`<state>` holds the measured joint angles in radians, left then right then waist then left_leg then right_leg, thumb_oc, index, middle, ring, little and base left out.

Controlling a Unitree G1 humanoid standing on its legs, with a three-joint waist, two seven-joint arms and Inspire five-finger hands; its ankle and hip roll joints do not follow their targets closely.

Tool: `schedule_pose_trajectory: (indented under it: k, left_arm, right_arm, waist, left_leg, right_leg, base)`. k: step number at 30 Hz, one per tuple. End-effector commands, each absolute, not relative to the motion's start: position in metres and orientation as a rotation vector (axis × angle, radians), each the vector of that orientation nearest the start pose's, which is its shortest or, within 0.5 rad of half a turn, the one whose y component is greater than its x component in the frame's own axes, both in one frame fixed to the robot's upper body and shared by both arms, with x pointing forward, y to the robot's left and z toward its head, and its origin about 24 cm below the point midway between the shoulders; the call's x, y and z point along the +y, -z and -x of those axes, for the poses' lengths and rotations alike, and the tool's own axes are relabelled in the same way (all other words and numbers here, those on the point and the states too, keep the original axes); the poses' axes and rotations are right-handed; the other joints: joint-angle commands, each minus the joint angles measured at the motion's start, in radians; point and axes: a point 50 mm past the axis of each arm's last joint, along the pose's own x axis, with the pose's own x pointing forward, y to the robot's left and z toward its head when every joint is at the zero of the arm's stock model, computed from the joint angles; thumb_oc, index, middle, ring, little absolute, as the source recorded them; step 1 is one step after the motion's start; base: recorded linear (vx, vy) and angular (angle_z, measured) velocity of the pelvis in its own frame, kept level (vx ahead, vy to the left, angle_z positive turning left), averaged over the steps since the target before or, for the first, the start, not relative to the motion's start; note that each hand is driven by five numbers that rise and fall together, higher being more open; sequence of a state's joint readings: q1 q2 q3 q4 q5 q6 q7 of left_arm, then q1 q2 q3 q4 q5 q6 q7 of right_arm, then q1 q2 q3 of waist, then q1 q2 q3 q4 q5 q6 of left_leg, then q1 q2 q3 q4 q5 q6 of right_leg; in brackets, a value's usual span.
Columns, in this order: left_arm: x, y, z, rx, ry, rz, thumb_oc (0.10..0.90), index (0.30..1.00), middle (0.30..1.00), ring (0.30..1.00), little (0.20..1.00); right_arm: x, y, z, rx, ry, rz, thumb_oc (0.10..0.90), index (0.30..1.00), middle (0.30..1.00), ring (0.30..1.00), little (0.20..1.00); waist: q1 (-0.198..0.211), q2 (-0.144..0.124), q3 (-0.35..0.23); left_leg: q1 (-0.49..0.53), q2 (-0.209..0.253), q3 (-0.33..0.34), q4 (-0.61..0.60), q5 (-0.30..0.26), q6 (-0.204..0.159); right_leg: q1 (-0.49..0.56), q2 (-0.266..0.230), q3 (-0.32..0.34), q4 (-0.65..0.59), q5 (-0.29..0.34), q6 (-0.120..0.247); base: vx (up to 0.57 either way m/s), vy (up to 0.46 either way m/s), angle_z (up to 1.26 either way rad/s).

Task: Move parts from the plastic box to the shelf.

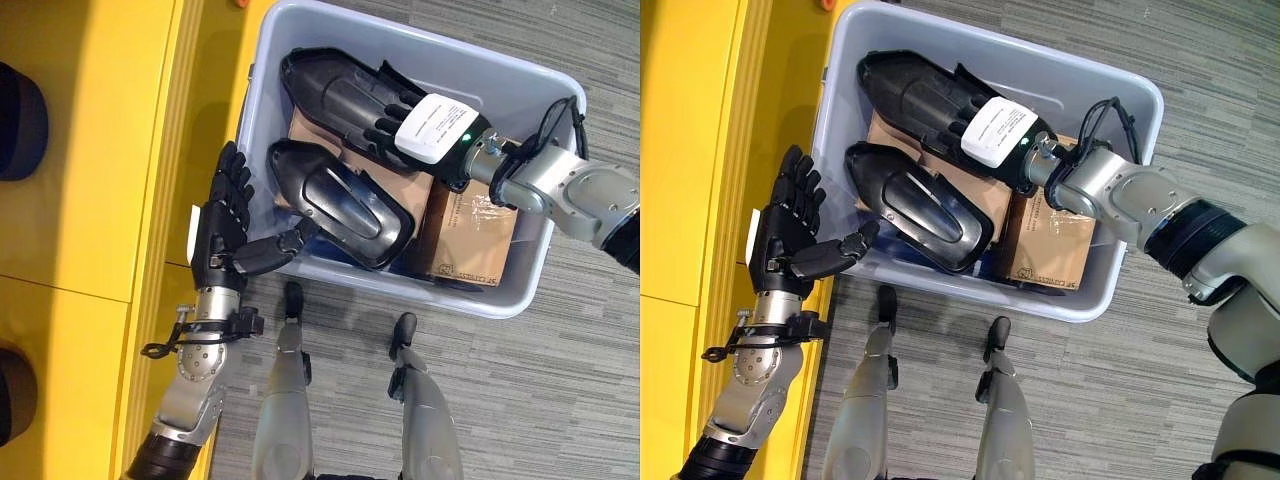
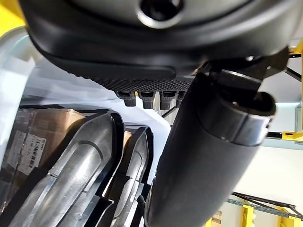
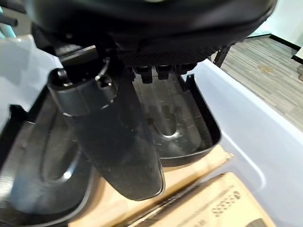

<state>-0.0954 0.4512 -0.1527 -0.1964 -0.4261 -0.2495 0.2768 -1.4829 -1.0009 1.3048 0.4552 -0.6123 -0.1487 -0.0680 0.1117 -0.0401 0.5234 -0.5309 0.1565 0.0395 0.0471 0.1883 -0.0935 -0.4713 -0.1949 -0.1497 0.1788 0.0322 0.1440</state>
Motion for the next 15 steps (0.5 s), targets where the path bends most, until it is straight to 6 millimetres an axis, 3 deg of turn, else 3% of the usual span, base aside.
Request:
schedule_pose_trajectory:
  k: [1,15]
  left_arm:
    - [0.184,-0.187,-0.238,-0.758,0.029,0.091,0.900,1.000,1.000,1.000,1.000]
    - [0.185,-0.197,-0.232,-0.818,0.035,0.121,0.900,1.000,1.000,1.000,1.000]
  right_arm:
    - [-0.158,-0.359,-0.359,-0.802,-0.002,2.279,0.900,1.000,1.000,1.000,1.000]
    - [-0.167,-0.376,-0.360,-0.803,0.125,2.342,0.900,1.000,1.000,1.000,1.000]
  waist:
    - [0.009,-0.040,-0.003]
    - [0.015,-0.016,-0.003]
  left_leg:
    - [0.014,0.030,0.001,0.080,-0.107,-0.036]
    - [-0.048,0.023,-0.010,0.108,-0.115,-0.032]
  right_leg:
    - [0.025,-0.022,-0.015,-0.002,-0.020,-0.002]
    - [-0.042,-0.026,-0.016,0.044,-0.035,-0.004]
  base:
    - [0.00,0.000,0.00]
    - [0.00,-0.003,0.02]
